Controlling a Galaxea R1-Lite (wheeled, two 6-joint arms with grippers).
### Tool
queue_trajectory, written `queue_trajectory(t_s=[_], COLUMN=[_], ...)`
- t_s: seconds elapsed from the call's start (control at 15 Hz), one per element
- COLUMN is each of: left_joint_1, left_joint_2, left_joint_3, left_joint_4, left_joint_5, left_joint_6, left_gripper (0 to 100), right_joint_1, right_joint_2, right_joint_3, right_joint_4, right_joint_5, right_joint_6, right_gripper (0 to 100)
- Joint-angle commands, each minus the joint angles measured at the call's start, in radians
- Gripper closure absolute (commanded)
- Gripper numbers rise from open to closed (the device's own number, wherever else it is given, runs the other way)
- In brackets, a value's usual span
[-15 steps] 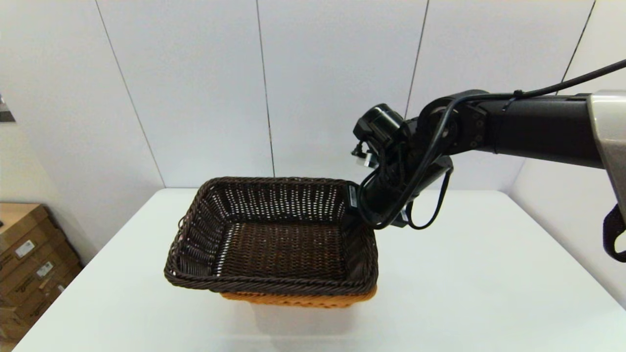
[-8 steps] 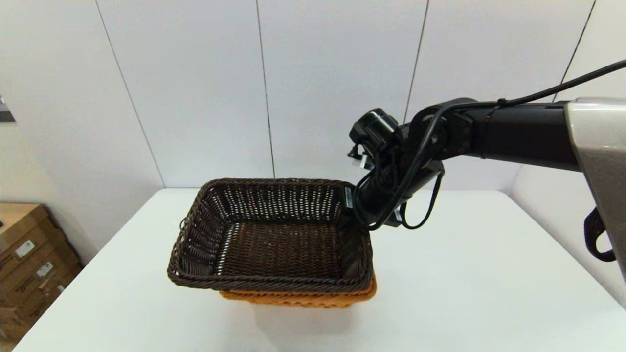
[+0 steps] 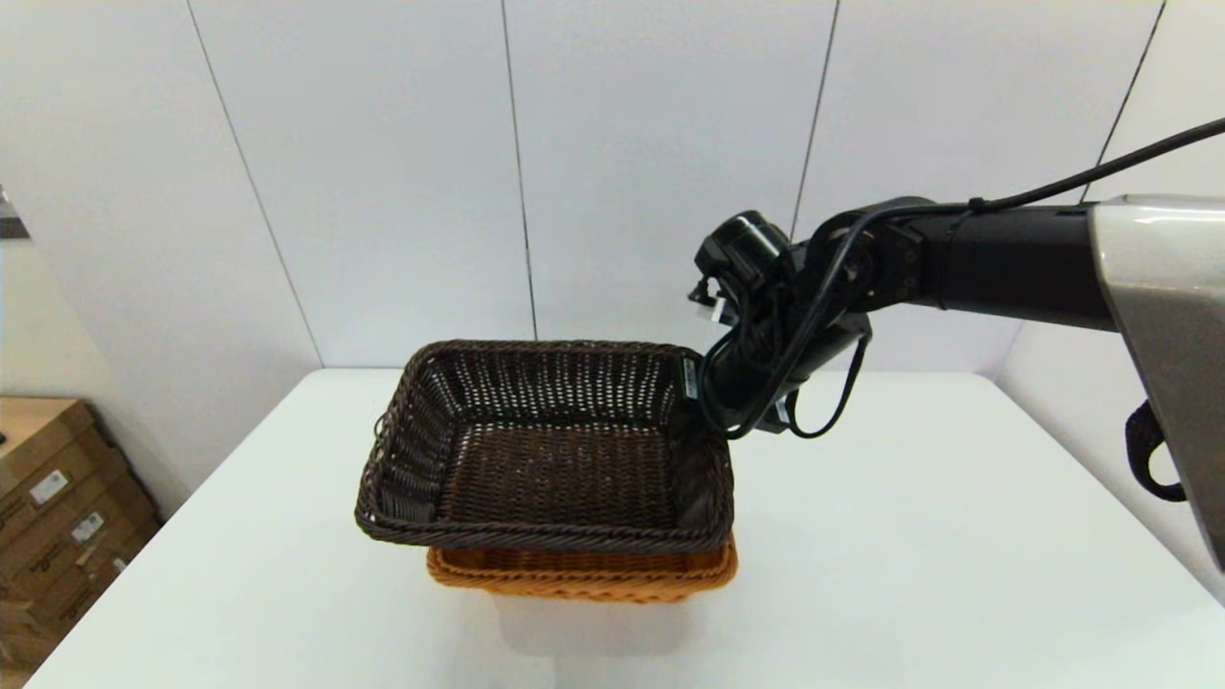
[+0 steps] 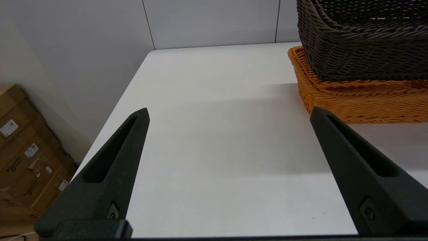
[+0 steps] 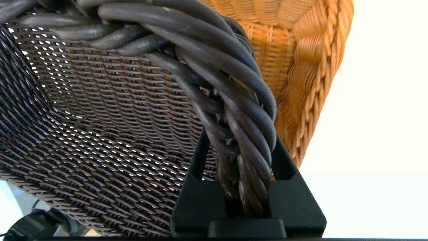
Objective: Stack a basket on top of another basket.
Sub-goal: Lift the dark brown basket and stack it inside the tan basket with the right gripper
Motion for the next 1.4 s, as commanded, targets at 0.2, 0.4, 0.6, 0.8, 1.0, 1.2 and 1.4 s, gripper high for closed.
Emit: queue_trajectory(t_s=[0.2,0.4,0.6,0.8,1.0,1.2,1.4], left_joint_1=[0.001,0.001,0.001,0.001,0.001,0.001,0.001], left_joint_2=[0.001,0.001,0.001,0.001,0.001,0.001,0.001], left_joint_3=[0.003,0.003,0.003,0.003,0.003,0.003,0.003], left_joint_4=[0.000,0.000,0.000,0.000,0.000,0.000,0.000], left_joint_5=[-0.001,-0.001,-0.001,-0.001,-0.001,-0.001,-0.001], left_joint_6=[0.000,0.000,0.000,0.000,0.000,0.000,0.000], left_gripper=[0,0,0,0,0,0,0], right_joint_1=[-0.021,-0.027,-0.027,-0.027,-0.028,-0.034,-0.042], right_joint_2=[0.025,0.031,0.035,0.050,0.061,0.067,0.076], right_joint_3=[0.000,0.001,0.001,0.001,0.001,0.001,0.003], right_joint_4=[-0.015,-0.012,-0.011,-0.006,-0.006,0.000,0.000], right_joint_5=[0.001,0.003,0.005,0.005,0.003,0.003,0.001], right_joint_6=[-0.010,-0.011,-0.016,-0.019,-0.042,-0.044,-0.044], right_gripper=[100,100,100,100,100,100,100])
